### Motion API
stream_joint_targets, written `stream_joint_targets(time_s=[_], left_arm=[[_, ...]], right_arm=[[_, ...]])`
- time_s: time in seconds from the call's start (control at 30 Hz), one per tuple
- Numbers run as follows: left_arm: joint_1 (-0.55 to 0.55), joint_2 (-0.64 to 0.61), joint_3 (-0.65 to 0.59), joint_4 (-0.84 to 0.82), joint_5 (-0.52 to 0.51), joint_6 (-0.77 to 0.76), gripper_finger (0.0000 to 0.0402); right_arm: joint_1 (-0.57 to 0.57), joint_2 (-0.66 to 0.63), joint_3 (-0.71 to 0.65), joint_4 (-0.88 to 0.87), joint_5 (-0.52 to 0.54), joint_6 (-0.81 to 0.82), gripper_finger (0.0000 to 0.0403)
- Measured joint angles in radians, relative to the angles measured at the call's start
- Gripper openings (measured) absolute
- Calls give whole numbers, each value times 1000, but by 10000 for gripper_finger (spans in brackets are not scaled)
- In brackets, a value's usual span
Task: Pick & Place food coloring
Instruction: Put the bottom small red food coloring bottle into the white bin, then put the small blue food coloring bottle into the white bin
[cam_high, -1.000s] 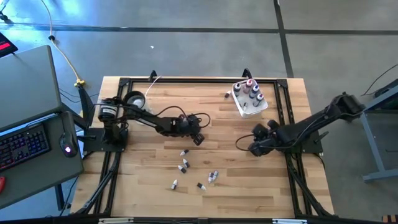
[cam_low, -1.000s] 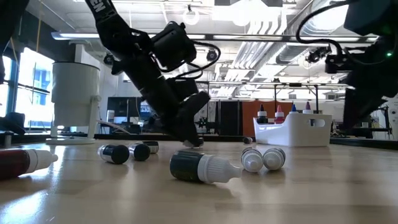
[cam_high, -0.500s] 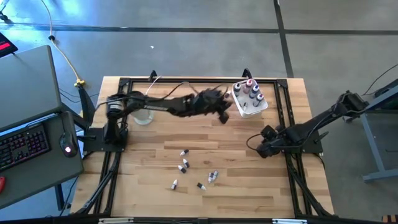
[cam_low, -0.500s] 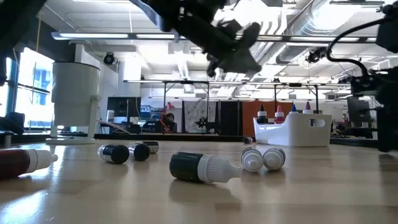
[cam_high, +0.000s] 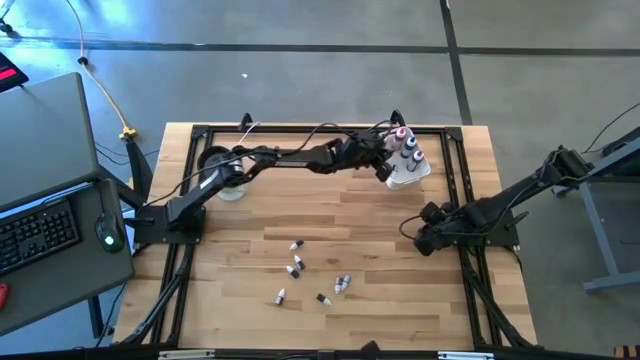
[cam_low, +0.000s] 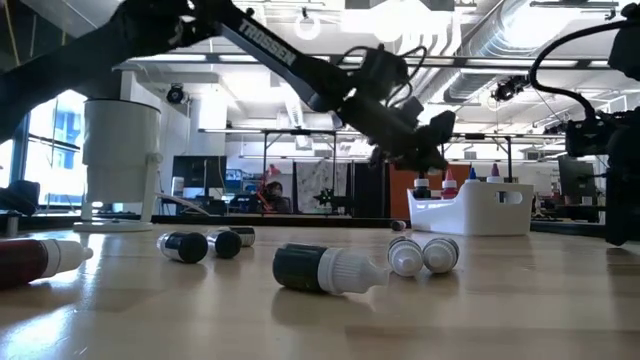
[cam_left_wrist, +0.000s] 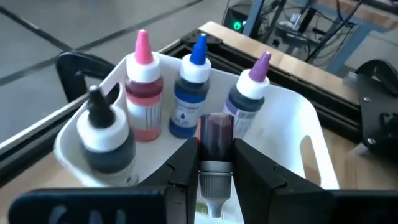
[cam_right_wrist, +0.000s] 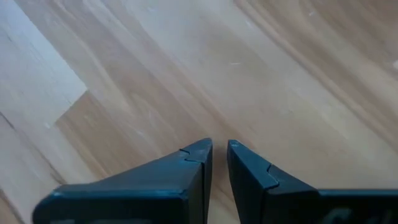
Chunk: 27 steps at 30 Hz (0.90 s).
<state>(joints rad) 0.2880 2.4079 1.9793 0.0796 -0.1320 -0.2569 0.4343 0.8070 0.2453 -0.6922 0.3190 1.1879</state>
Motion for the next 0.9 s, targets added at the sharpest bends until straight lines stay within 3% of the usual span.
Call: stream_joint_targets(time_s=[0.23,0.57,0.67,0.9], left_arm=[[24,81,47,3,26,47,102],[33,84,52,-1,75,52,145],[32,76,52,-82,78,50,149],[16,62,57,-244,-81,124,146]], right_arm=[[0,2,-1,6,28,-28,44],[0,3,0,20,142,-89,44],[0,3,0,25,134,-89,44],[0,3,1,25,119,-89,48]])
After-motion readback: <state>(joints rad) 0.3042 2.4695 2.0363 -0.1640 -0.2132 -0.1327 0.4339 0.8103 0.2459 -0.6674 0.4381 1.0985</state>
